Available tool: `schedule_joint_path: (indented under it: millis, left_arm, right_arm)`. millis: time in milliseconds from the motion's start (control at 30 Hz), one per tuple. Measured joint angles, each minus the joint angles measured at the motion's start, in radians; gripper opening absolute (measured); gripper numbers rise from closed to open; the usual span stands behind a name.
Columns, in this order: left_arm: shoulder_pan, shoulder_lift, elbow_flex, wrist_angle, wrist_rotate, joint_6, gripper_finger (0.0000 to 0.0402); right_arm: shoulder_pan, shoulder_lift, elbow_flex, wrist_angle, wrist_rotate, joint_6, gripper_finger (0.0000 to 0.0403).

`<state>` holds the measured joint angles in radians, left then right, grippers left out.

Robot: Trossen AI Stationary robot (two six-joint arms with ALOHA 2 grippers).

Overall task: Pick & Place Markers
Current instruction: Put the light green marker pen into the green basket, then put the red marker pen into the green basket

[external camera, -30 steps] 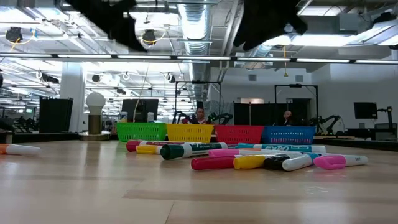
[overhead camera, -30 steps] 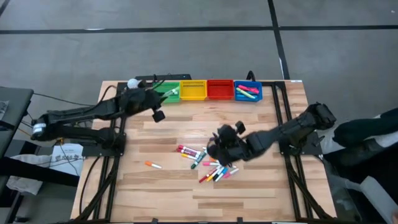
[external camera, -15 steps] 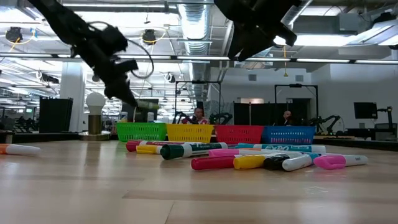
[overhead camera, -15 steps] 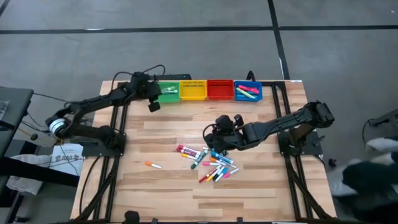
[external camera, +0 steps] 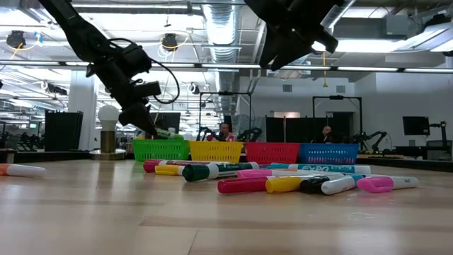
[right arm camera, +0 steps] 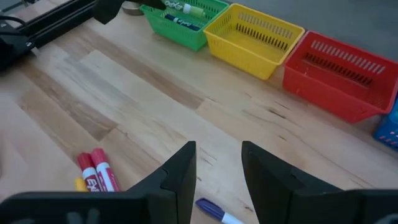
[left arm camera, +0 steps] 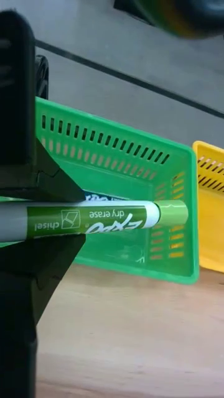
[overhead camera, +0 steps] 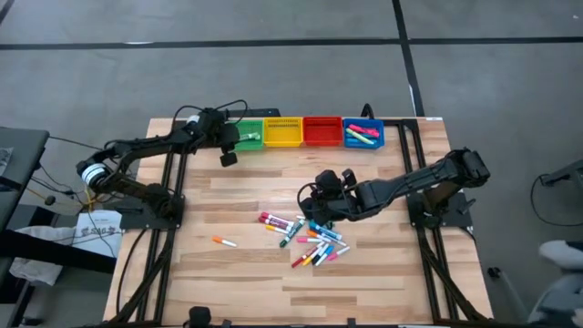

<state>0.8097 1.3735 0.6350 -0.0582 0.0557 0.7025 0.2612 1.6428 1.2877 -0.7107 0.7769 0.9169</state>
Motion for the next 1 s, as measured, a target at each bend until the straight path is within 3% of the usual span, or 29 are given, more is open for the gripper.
schedule_joint_path:
  millis: [300, 500, 733, 1000]
  left_arm:
    - [0.0, 0.0, 0.0, -0.02, -0.012, -0.052, 0.0164]
    - [-0.058, -0.049, 0.0, -0.057, -0.094, -0.105, 0.0194]
    - [-0.24, -0.239, 0.001, -0.045, 0.065, -0.137, 0.018]
    - [-0.528, -0.36, -0.007, -0.05, 0.077, -0.342, 0.016]
  right_arm:
    - [0.021, 0.0, 0.0, -0.014, -0.029, -0.008, 0.0118]
    - [0.054, 0.0, 0.0, -0.03, -0.029, -0.008, 0.0118]
    - [0.099, 0.0, 0.0, -0.105, -0.031, -0.001, 0.0118]
    - [0.143, 0.0, 0.0, -0.105, -0.161, -0.064, 0.0118]
